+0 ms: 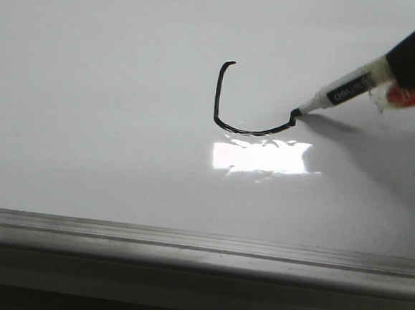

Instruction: Write number 0 on whiteboard

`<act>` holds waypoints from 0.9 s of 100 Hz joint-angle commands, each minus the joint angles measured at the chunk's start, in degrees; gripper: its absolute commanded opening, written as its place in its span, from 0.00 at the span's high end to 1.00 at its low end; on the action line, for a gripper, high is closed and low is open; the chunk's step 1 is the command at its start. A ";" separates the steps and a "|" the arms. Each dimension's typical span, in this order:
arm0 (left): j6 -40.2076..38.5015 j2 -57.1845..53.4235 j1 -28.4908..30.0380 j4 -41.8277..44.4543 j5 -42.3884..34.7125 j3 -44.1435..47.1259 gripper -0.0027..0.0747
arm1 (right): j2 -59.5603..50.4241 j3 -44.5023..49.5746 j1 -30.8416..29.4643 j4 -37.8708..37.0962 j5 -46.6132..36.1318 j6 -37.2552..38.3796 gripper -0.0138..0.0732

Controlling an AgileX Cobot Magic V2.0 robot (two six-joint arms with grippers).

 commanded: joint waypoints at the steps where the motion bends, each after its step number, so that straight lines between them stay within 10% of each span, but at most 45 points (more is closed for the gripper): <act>1: -0.40 0.96 -0.03 0.59 -4.38 -1.30 0.99 | 0.88 -2.34 -1.56 -7.39 -7.49 0.27 0.89; 90: -0.40 0.96 -0.03 0.59 -4.38 -1.30 0.99 | 9.60 -9.47 3.20 -7.50 -7.67 0.27 0.89</act>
